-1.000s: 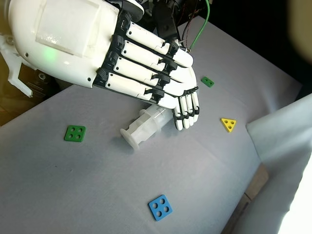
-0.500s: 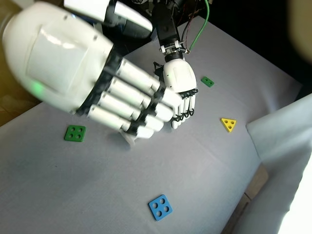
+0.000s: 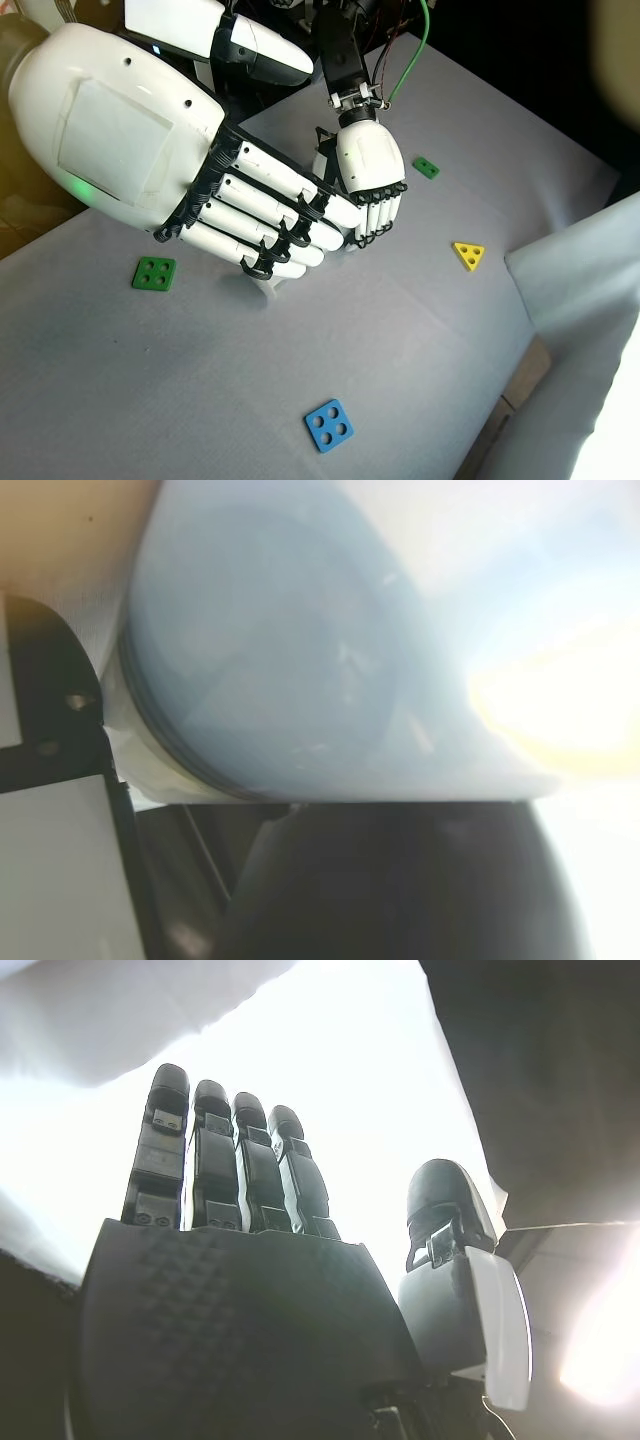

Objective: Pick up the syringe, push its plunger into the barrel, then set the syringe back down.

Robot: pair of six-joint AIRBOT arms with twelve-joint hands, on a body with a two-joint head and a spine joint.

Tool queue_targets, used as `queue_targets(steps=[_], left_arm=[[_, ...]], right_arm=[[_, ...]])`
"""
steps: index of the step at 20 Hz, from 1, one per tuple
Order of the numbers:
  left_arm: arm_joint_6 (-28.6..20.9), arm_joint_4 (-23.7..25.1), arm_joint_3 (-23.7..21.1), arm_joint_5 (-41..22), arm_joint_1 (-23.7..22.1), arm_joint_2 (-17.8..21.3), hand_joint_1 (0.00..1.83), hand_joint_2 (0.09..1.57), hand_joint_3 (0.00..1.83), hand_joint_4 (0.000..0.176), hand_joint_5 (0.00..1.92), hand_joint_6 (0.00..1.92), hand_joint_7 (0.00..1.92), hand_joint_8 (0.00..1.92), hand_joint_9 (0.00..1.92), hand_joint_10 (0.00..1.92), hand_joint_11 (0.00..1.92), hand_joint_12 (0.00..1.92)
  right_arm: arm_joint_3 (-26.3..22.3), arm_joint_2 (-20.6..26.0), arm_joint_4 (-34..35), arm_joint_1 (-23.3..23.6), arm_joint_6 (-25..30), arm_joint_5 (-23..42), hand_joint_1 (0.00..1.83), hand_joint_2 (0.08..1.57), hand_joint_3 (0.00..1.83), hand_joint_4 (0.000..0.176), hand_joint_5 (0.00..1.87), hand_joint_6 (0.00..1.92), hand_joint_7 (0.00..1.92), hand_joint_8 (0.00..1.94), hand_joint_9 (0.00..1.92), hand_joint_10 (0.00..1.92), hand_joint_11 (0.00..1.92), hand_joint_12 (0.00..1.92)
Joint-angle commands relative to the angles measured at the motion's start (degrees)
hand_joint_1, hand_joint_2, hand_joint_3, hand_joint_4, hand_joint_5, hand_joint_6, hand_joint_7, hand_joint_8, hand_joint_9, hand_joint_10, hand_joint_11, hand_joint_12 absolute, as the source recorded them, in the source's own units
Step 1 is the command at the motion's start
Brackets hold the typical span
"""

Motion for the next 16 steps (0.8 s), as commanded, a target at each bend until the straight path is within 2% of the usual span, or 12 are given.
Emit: queue_targets(steps=[1, 2, 3, 6, 10, 11, 12, 13, 14, 15, 16], left_arm=[[-0.5, 3.4, -0.4, -1.8, -0.7, 0.6, 1.37, 1.14, 0.00, 0.000, 0.98, 0.74, 0.87, 1.20, 0.86, 1.35, 0.79, 1.02], [-1.0, 3.5, -0.6, -2.0, -1.0, 0.9, 1.36, 1.17, 0.00, 0.000, 0.93, 0.81, 0.82, 1.31, 0.77, 1.46, 0.69, 1.16], [-1.7, 3.8, -0.9, -2.1, -1.5, 1.5, 1.36, 1.18, 0.00, 0.000, 0.91, 0.83, 0.81, 1.33, 0.75, 1.48, 0.66, 1.21], [-3.2, 4.0, -1.8, -2.1, -3.3, 2.8, 1.36, 1.19, 0.00, 0.000, 0.91, 0.83, 0.80, 1.37, 0.73, 1.52, 0.64, 1.26], [-4.9, 3.3, -3.1, -2.1, -6.2, 4.2, 1.35, 1.19, 0.00, 0.000, 0.94, 0.77, 0.77, 1.42, 0.70, 1.55, 0.66, 1.32], [-5.5, 3.3, -3.3, -2.1, -6.8, 4.3, 1.35, 1.19, 0.00, 0.000, 0.95, 0.77, 0.76, 1.43, 0.70, 1.54, 0.67, 1.30], [-5.8, 3.1, -3.5, -2.1, -7.5, 4.5, 1.27, 1.16, 0.00, 0.000, 1.03, 0.68, 0.82, 1.44, 0.76, 1.34, 0.68, 1.31], [-6.5, 3.1, -3.6, -2.1, -8.1, 4.7, 1.26, 1.14, 0.00, 0.000, 1.05, 0.63, 0.86, 1.42, 0.82, 1.28, 0.71, 1.28], [-6.8, 2.9, -3.8, -2.1, -8.7, 5.0, 1.26, 1.14, 0.00, 0.000, 1.03, 0.69, 0.87, 1.41, 0.82, 1.28, 0.70, 1.29], [-6.9, 2.7, -3.9, -2.1, -9.2, 5.2, 1.34, 1.17, 0.00, 0.000, 0.93, 0.84, 0.84, 1.35, 0.78, 1.41, 0.67, 1.29], [-6.9, 2.5, -4.1, -2.1, -9.6, 5.5, 1.35, 1.18, 0.00, 0.000, 0.89, 0.90, 0.82, 1.37, 0.76, 1.44, 0.67, 1.26]], right_arm=[[0.0, 0.2, 2.1, 0.8, 0.5, 4.8, 0.00, 1.30, 0.00, 0.000, 0.08, 0.01, 0.06, 0.01, 0.06, 0.01, 0.00, 0.26], [0.0, 0.2, 2.5, 0.8, 0.9, 4.8, 0.00, 1.30, 0.00, 0.000, 0.09, 0.01, 0.06, 0.01, 0.07, 0.01, 0.00, 0.26], [0.0, 0.2, 2.6, 0.8, 1.4, 4.9, 0.00, 1.30, 0.00, 0.000, 0.09, 0.01, 0.06, 0.00, 0.06, 0.01, 0.00, 0.26], [0.1, 0.2, 2.6, 0.7, 3.6, 4.8, 0.00, 1.28, 0.00, 0.000, 0.09, 0.00, 0.06, 0.00, 0.07, 0.00, 0.00, 0.29], [0.1, 0.3, 5.5, 0.7, 11.1, -1.4, 0.00, 1.29, 0.00, 0.000, 0.08, 0.00, 0.07, 0.00, 0.08, 0.00, 0.00, 0.29], [0.1, 0.2, 5.5, 0.7, 11.6, -2.1, 0.00, 1.29, 0.00, 0.000, 0.07, 0.00, 0.05, 0.00, 0.06, 0.00, 0.00, 0.26], [0.0, 0.2, 5.5, 0.7, 11.7, -2.9, 0.00, 1.29, 0.00, 0.000, 0.08, 0.00, 0.05, 0.00, 0.06, 0.00, 0.00, 0.25], [0.0, 0.2, 5.5, 0.6, 12.1, -3.7, 0.00, 1.28, 0.00, 0.000, 0.07, 0.00, 0.04, 0.00, 0.04, 0.00, 0.00, 0.20], [0.1, 0.2, 5.4, 0.6, 12.9, -5.0, 0.00, 1.28, 0.00, 0.000, 0.05, 0.00, 0.02, 0.00, 0.03, 0.00, 0.00, 0.13], [0.1, 0.2, 4.4, 0.4, 14.6, -6.1, 0.00, 1.28, 0.00, 0.000, 0.03, 0.01, 0.00, 0.00, 0.00, 0.00, 0.00, 0.03], [0.1, 0.2, 1.0, 0.0, 18.2, -7.1, 0.00, 1.28, 0.00, 0.000, 0.03, 0.01, 0.01, 0.00, 0.00, 0.00, 0.00, 0.01]])
